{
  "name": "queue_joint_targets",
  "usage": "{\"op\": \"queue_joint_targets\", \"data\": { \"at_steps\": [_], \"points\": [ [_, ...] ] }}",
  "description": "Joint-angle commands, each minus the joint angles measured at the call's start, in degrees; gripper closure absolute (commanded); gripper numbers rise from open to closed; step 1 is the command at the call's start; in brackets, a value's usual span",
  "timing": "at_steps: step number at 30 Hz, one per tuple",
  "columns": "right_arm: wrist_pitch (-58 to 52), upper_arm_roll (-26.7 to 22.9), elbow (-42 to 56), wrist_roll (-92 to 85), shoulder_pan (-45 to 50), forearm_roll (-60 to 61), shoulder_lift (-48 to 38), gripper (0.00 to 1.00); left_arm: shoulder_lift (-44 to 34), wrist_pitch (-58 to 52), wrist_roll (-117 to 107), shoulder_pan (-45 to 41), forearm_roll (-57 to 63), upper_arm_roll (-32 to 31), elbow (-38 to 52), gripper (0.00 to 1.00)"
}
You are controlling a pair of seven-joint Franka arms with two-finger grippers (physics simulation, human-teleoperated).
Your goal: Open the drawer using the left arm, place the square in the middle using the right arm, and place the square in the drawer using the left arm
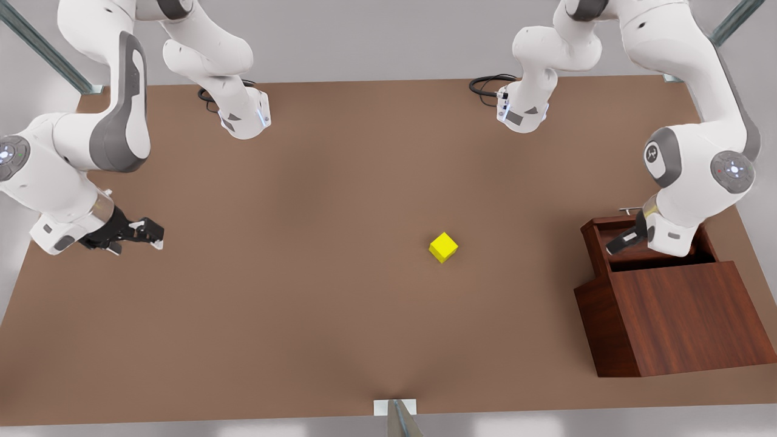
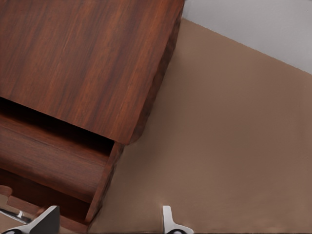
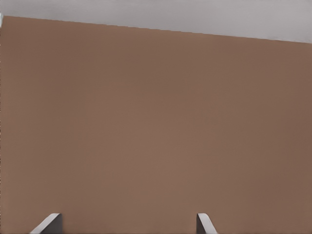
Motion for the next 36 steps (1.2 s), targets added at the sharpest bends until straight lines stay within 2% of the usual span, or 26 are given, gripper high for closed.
{"op": "queue_joint_targets", "data": {
  "at_steps": [1,3,5,7,9,13,17,20,26,36],
  "points": [
    [0.13,-0.01,0.14,0.11,-0.29,0.16,0.01,0.00,0.95,-0.18,0.06,0.18,-1.32,-1.50,1.38,0.00],
    [-0.39,-0.36,1.90,-0.24,-0.99,0.96,0.89,0.00,7.54,-5.10,0.24,0.18,-1.41,-8.00,9.73,0.00],
    [-0.13,-0.36,2.60,-0.24,-0.72,0.96,1.59,0.00,9.13,-5.28,3.74,0.18,-1.41,-13.45,10.88,0.00],
    [-0.48,-0.36,3.40,-0.33,-0.90,0.96,1.59,0.00,9.56,-5.89,15.86,-3.68,-1.15,-14.60,10.80,0.00],
    [-0.48,-0.62,3.83,-0.42,-1.08,0.96,1.59,0.00,11.67,-5.81,24.50,-8.61,-1.50,-14.69,9.83,0.00],
    [-0.39,-0.53,3.92,-0.42,-0.73,0.96,2.64,0.00,13.17,9.83,28.54,-16.43,2.90,-14.60,1.92,0.00],
    [-0.13,-0.53,5.33,0.28,-1.08,0.43,2.65,0.00,14.31,18.98,27.57,-18.90,4.74,-14.51,-3.97,0.00],
    [0.22,-0.53,5.51,7.76,-0.55,-0.27,2.56,0.00,14.31,24.60,27.66,-19.95,5.97,-14.51,-8.62,0.00],
    [0.22,-0.45,6.03,7.84,-0.64,-0.80,2.91,0.00,12.38,36.29,27.57,-20.22,5.98,-14.51,-21.90,0.00],
    [-0.04,-0.45,7.17,7.75,-0.90,-0.71,3.09,0.00,13.17,38.49,27.57,-20.92,6.77,-13.72,-24.19,0.00]
  ]
}}
